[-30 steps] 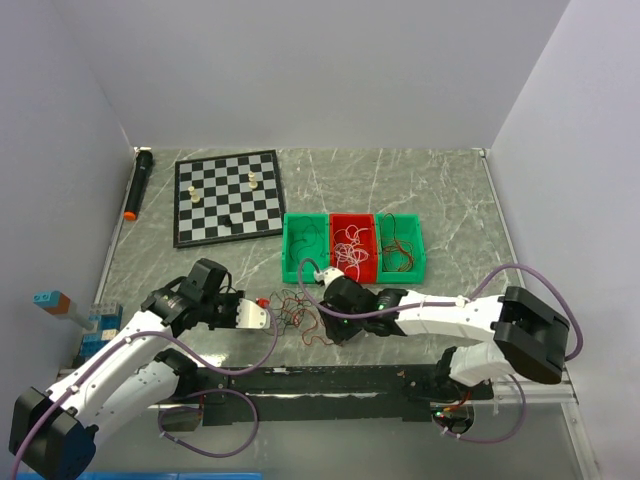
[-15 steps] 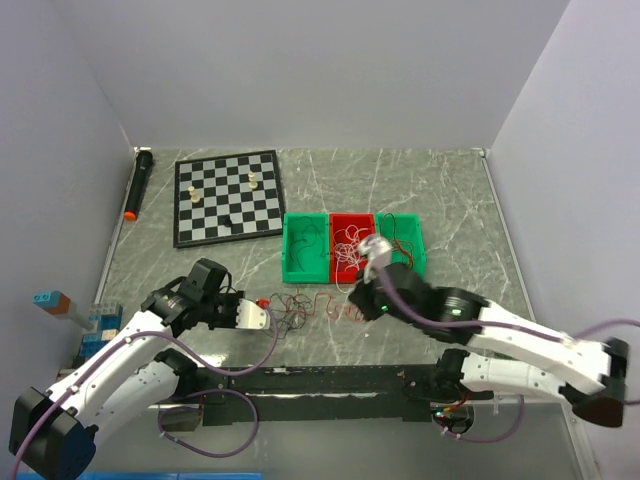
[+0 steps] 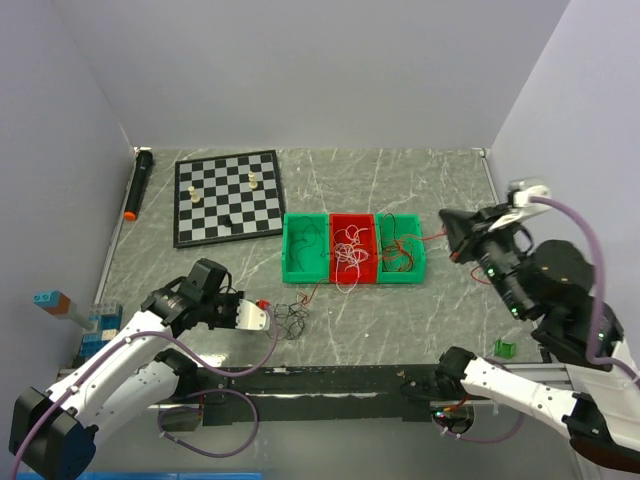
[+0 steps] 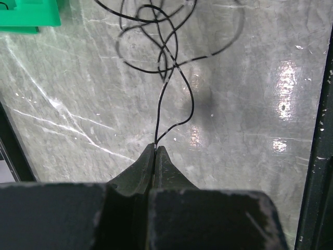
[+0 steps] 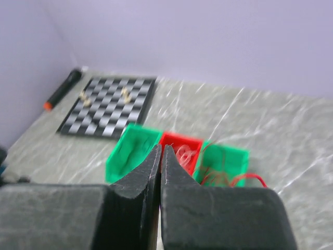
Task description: Untangle the cables
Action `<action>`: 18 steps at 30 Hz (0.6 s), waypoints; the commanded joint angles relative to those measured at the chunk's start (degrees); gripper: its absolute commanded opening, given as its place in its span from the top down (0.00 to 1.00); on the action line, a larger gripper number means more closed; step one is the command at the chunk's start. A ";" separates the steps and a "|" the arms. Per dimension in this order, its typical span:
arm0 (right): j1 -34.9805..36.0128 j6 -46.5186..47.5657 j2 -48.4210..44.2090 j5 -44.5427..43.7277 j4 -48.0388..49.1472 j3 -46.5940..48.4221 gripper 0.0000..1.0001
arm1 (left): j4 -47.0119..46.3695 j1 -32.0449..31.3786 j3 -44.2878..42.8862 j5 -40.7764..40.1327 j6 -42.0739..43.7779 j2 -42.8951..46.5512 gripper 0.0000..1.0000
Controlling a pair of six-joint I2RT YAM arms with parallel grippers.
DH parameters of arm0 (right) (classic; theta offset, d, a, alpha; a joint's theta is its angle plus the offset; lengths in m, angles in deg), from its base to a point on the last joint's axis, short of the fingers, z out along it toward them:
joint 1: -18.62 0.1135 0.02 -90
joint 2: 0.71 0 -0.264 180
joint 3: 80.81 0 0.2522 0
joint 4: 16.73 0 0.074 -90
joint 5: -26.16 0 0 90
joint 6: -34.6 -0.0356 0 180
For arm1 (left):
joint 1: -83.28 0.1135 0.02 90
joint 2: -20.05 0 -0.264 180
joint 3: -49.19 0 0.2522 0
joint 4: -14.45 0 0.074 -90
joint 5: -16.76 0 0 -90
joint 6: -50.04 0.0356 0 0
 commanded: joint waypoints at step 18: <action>-3.00 23.40 -0.28 -20.74 19.31 10.61 1.00 | 0.83 0.03 4.44 -4.41 7.94 3.56 0.99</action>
